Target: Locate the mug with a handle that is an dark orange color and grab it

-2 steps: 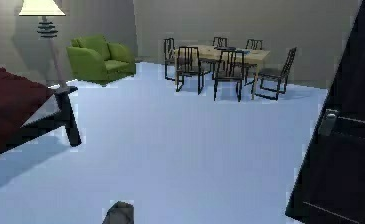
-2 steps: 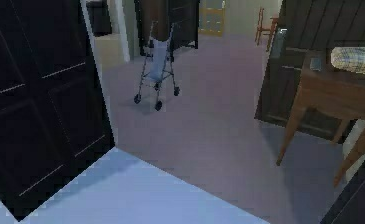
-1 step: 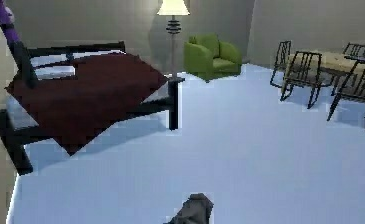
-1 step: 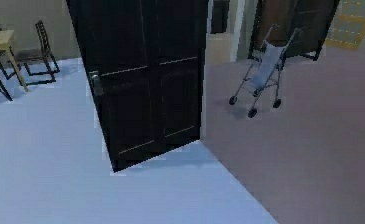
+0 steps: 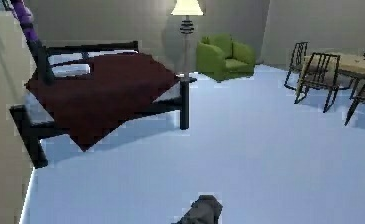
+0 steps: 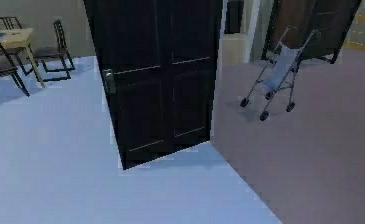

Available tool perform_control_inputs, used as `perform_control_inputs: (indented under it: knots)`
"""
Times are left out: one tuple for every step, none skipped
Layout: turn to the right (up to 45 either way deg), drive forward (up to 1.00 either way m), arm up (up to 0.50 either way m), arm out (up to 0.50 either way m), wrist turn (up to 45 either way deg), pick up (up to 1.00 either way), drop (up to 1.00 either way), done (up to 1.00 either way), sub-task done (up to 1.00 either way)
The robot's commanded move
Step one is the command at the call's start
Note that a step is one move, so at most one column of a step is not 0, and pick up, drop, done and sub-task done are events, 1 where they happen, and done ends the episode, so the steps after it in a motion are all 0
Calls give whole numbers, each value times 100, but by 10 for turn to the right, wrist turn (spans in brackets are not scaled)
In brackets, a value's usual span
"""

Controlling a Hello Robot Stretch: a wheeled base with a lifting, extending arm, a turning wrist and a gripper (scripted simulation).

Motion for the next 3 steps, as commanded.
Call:
perform_control_inputs:
  knots:
    - [0,5,0,0,0,0,0,0,0]
    - [450,0,0,0,0,0,0,0,0]
    - [330,0,0,0,0,0,0,0,0]
